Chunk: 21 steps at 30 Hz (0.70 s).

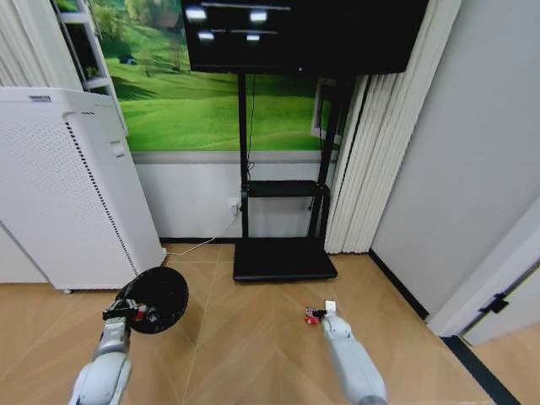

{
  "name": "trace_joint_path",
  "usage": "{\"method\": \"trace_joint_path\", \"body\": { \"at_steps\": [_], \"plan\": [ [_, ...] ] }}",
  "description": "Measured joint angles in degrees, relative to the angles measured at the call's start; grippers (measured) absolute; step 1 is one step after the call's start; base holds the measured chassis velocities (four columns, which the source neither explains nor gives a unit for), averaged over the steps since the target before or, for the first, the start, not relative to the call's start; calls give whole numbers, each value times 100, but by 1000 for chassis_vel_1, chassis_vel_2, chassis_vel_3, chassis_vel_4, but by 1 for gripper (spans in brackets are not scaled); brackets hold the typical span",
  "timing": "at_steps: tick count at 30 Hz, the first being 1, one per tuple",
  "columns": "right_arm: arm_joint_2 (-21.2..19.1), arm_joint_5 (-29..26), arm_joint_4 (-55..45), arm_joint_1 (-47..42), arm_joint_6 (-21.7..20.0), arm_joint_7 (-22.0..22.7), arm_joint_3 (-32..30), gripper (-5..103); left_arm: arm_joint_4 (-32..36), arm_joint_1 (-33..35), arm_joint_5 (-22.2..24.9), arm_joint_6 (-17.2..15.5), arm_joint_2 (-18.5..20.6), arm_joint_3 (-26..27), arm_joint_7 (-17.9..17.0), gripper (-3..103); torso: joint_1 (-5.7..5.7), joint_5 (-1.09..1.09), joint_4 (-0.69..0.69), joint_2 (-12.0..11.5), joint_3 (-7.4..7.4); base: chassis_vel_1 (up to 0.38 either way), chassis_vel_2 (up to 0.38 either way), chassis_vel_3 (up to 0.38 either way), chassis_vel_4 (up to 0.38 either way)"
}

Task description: Pick up the trash bin and place the garbage on the floor into it.

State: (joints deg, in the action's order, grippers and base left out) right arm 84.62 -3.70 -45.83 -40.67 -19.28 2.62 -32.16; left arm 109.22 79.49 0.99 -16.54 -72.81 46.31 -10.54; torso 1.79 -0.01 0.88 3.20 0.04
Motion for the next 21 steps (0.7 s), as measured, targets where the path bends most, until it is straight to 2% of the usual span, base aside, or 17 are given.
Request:
{"method": "trace_joint_path", "body": {
  "at_steps": [5,7,21],
  "plan": [
    [149,124,326,206,-171,123,-36,100,33,31,45,-11,18,62,40,4,0,0,1,0,0,0,0,0,0],
    [270,308,791,406,-208,368,-154,100,33,17,70,-13,39,80,70,4,0,1,0,0,0,0,0,0,0],
    [354,367,1401,628,-43,455,-268,100,122,39,115,-12,83,93,115,4,0,1,1,0,0,0,0,0,0]
  ]
}}
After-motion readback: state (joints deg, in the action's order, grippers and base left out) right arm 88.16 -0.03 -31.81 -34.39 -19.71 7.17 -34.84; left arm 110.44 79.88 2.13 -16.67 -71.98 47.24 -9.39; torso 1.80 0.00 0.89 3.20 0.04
